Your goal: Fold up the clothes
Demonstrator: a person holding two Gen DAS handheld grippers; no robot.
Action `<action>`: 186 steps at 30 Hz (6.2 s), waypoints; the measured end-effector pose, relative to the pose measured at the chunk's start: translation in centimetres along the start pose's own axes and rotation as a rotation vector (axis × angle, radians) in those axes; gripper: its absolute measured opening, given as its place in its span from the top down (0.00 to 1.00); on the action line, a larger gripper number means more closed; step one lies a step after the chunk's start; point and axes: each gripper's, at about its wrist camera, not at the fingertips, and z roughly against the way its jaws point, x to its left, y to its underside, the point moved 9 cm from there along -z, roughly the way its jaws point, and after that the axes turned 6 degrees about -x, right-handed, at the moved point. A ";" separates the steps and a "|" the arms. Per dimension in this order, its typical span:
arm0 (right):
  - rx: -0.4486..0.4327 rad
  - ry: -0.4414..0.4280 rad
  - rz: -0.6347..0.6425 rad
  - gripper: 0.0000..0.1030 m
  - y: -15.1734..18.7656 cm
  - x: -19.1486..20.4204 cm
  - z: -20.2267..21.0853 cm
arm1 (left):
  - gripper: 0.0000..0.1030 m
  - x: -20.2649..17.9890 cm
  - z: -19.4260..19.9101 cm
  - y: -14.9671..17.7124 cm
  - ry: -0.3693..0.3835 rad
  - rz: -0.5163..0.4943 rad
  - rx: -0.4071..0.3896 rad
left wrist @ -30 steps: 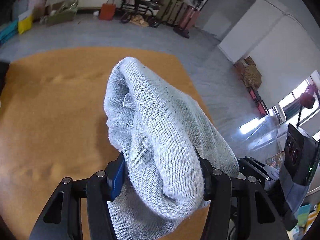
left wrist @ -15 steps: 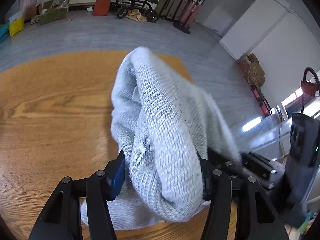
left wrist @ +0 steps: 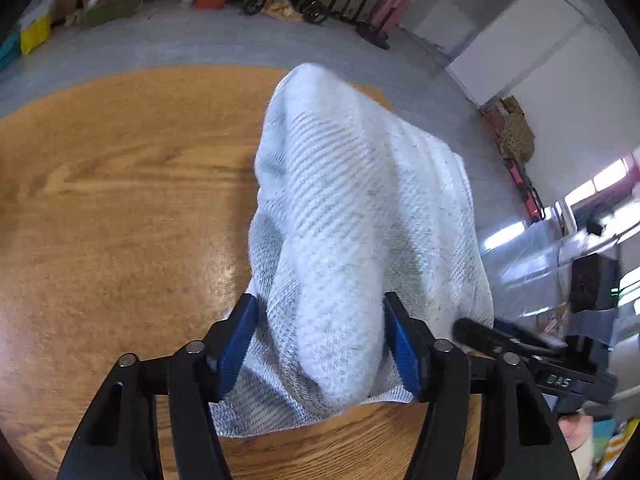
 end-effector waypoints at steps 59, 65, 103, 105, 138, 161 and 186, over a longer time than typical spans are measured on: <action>-0.243 0.227 0.158 0.09 -1.2 0.1 6.5 | 0.23 -1.7 1.6 -0.9 -0.112 -0.186 -0.195; -0.277 0.211 0.298 0.09 1.9 1.2 8.9 | 0.23 -1.3 4.0 1.7 -0.107 -0.185 -0.275; -0.284 -0.111 -0.148 0.67 -12.4 -2.9 -1.5 | 0.80 -2.2 -5.4 -6.3 -0.261 -0.232 -0.272; -0.285 -0.144 -0.185 0.67 -11.9 -3.4 -1.5 | 0.79 -2.3 -4.7 -6.0 -0.218 -0.190 -0.289; -0.168 0.068 0.425 0.59 -1.4 9.8 -7.2 | 0.21 7.9 14.0 0.5 -0.250 -0.077 -0.418; -0.307 0.257 0.316 0.16 -6.1 0.0 6.6 | 0.21 -3.0 11.2 -2.4 -0.246 -0.271 -0.427; -0.257 0.218 0.326 0.04 -8.6 -1.0 8.8 | 0.21 -4.1 4.8 -4.5 -0.376 -0.344 -0.227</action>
